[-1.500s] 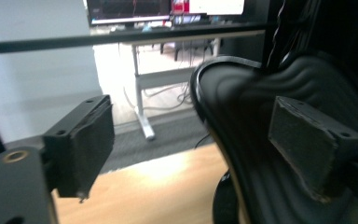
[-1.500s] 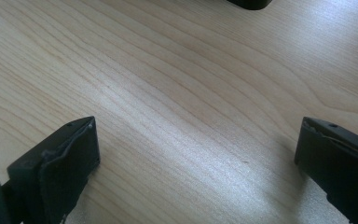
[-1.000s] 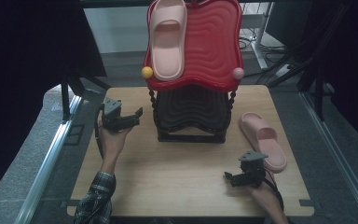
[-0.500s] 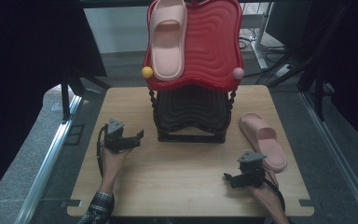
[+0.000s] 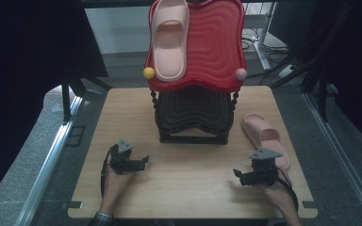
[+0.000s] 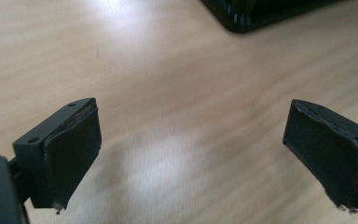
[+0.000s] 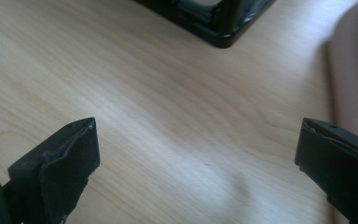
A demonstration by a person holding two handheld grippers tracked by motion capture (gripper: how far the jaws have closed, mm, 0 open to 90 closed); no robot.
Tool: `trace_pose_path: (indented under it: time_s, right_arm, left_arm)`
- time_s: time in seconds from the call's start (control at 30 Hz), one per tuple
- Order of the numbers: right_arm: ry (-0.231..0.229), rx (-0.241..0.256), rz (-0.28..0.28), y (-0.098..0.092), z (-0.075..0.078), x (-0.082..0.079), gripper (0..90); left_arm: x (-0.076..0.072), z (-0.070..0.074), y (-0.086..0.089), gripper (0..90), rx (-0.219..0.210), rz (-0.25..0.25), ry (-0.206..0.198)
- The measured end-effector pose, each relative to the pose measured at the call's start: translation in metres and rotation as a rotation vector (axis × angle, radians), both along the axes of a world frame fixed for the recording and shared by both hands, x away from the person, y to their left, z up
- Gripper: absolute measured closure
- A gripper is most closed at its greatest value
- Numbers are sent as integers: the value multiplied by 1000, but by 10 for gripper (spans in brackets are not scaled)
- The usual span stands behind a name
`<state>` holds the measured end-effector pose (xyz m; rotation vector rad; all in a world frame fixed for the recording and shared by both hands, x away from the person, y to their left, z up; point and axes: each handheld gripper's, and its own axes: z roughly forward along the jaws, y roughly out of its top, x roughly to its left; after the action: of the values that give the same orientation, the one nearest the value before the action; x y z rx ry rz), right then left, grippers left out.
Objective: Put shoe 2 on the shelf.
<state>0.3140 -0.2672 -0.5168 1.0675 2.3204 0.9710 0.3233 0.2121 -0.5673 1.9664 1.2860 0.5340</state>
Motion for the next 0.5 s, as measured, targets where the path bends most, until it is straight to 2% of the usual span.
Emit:
trace_pose_path:
  time_s: [0.1, 0.13, 0.2, 0.3, 0.4, 0.5]
  right_arm:
    - [-2, 13, -35, -11, 6, 3, 0]
    - [5, 14, -45, -15, 9, 4, 0]
    - [12, 8, -70, -23, 14, 7, 0]
    - [-17, 1, -120, -34, 21, 9, 0]
    - [-28, 18, -168, -49, 26, 14, 36]
    - [-25, 23, -218, -65, 27, 22, 38]
  left_arm:
    - [-2, -4, 0, 43, -7, -11, 26]
    - [-1, -5, -1, 44, 8, -8, 40]
    - [-2, -5, -2, 43, 26, -8, 36]
    - [0, -6, -3, 48, 39, -5, 62]
    - [1, -6, -2, 46, 15, -3, 81]
    - [1, -6, -2, 46, 20, -6, 82]
